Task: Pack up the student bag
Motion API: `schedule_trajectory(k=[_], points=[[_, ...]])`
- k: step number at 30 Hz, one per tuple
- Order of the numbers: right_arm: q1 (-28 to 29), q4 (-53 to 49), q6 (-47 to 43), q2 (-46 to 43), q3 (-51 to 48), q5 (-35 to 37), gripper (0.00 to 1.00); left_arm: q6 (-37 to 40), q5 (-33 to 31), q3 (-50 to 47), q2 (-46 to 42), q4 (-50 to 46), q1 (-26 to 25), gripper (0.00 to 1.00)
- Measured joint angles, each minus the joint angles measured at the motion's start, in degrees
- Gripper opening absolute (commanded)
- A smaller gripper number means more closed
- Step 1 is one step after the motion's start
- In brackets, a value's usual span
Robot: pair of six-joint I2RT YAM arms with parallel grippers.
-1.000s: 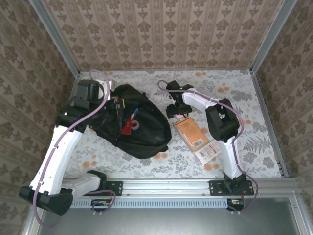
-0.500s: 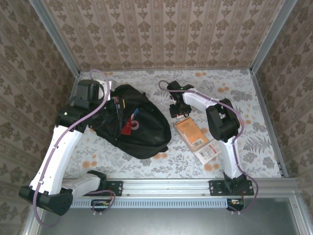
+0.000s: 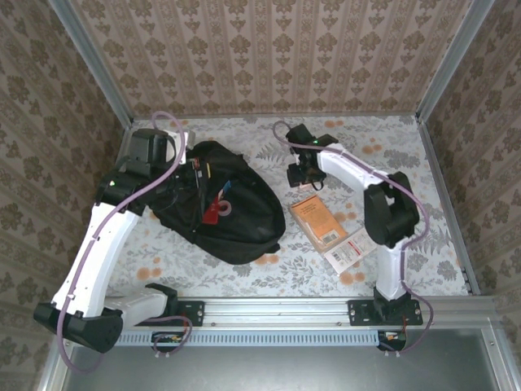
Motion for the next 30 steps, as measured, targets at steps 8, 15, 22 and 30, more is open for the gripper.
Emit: schedule_trajectory(k=[8, 15, 22, 30], points=[[6.34, 0.92, 3.61, -19.37, -3.41, -5.05, 0.57, -0.33, 0.52, 4.63, 3.06, -0.72, 0.0, 0.0], [14.27, 4.33, 9.4, -19.54, -5.62, -14.1, 0.56, -0.37, 0.76, 5.68, 3.82, -0.76, -0.02, 0.0], [19.41, 5.18, 15.06, -7.45, 1.03, -17.22, 0.59, -1.16, 1.22, 6.4, 4.24, -0.81, -0.28, 0.0], [18.75, 5.4, 29.22, 8.66, 19.47, -18.27, 0.61, -2.27, 1.6, 9.94, 4.87, -0.37, -0.83, 0.0]])
